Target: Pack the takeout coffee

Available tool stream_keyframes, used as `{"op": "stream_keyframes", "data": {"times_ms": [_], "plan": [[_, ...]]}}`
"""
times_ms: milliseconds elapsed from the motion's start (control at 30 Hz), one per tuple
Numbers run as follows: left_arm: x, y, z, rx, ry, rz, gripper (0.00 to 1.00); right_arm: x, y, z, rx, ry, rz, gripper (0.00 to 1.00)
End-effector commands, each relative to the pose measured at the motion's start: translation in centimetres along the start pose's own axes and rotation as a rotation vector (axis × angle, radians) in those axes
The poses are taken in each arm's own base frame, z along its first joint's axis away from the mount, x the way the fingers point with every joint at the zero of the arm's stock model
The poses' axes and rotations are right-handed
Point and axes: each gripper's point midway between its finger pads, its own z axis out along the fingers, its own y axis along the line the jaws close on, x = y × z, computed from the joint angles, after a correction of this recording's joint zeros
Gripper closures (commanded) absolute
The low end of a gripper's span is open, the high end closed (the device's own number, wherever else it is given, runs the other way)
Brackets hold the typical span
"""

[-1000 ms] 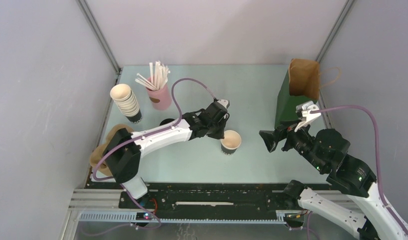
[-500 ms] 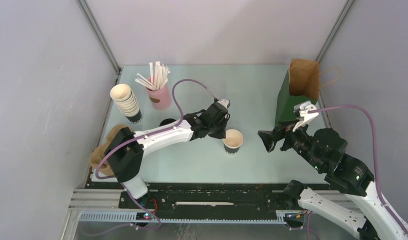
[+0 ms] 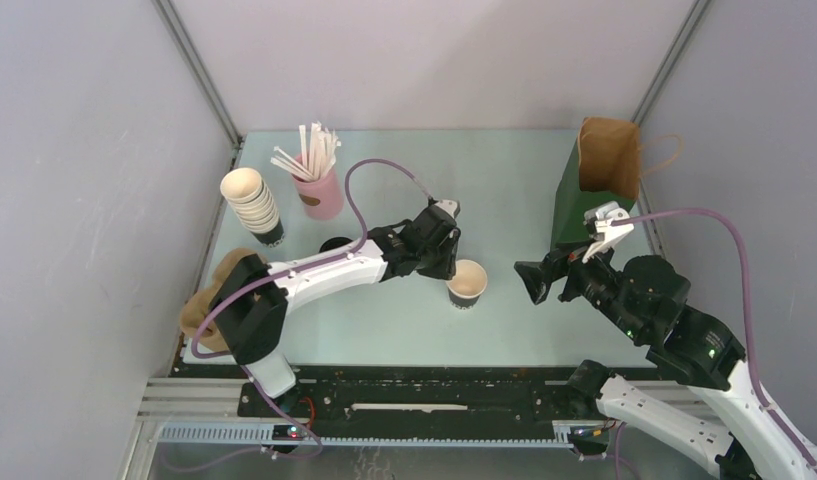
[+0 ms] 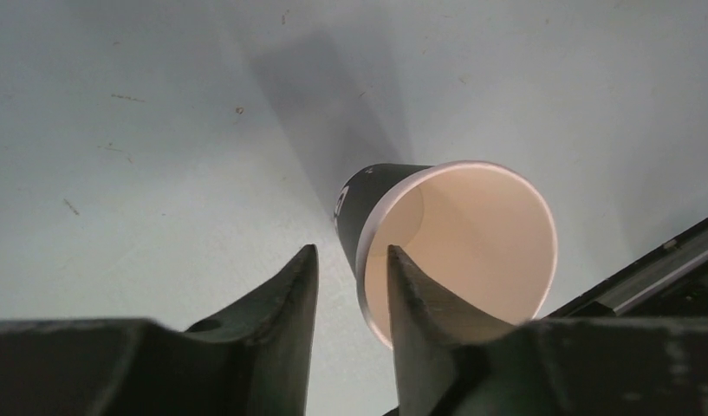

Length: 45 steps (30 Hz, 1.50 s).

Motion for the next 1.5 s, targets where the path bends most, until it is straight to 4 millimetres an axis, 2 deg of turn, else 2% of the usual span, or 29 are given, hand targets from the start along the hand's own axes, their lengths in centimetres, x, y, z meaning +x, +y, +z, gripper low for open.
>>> {"op": "stream_keyframes", "data": {"times_ms": [0, 67, 167, 233, 400, 467, 600, 800, 1067, 1267, 1467], "plan": [[-1.3, -0.1, -2.1, -0.017, -0.032, -0.002, 0.55, -0.5, 0.1, 0.3, 0.001, -0.018, 0.02, 0.01], [-2.5, 0.2, -4.2, -0.038, -0.068, 0.006, 0.41, -0.4, 0.1, 0.3, 0.0, -0.018, 0.02, 0.01], [-3.1, 2.6, -7.8, -0.123, -0.11, 0.022, 0.27, -0.2, 0.4, 0.5, -0.018, -0.015, 0.02, 0.01], [-2.4, 5.8, -10.3, -0.209, -0.113, 0.018, 0.21, 0.0, 0.6, 0.6, -0.028, -0.01, 0.021, 0.0], [-0.8, 15.2, -16.4, -0.399, -0.194, -0.103, 0.1, 1.5, 2.9, 1.5, -0.144, 0.053, 0.015, 0.0], [-0.3, 18.4, -17.4, -0.445, -0.224, -0.192, 0.07, 1.9, 3.1, 2.0, -0.143, 0.078, 0.023, 0.0], [0.5, 23.4, -17.2, -0.545, -0.225, -0.304, 0.1, 2.5, 3.2, 2.9, -0.139, 0.109, 0.023, 0.0], [0.4, 27.6, -15.6, -0.67, -0.154, -0.317, 0.19, 2.9, 3.2, 2.9, -0.142, 0.128, 0.024, 0.01], [-1.6, 28.1, -13.7, -0.644, -0.154, -0.354, 0.37, 3.3, 2.9, 2.9, -0.129, 0.117, 0.034, 0.0], [-2.2, 28.6, -11.6, -0.643, -0.104, -0.358, 0.48, 3.0, 3.0, 2.9, -0.135, 0.106, 0.036, 0.0], [-2.0, 28.2, -10.6, -0.62, -0.078, -0.334, 0.5, 2.8, 2.9, 2.8, -0.13, 0.096, 0.035, 0.0]]}}
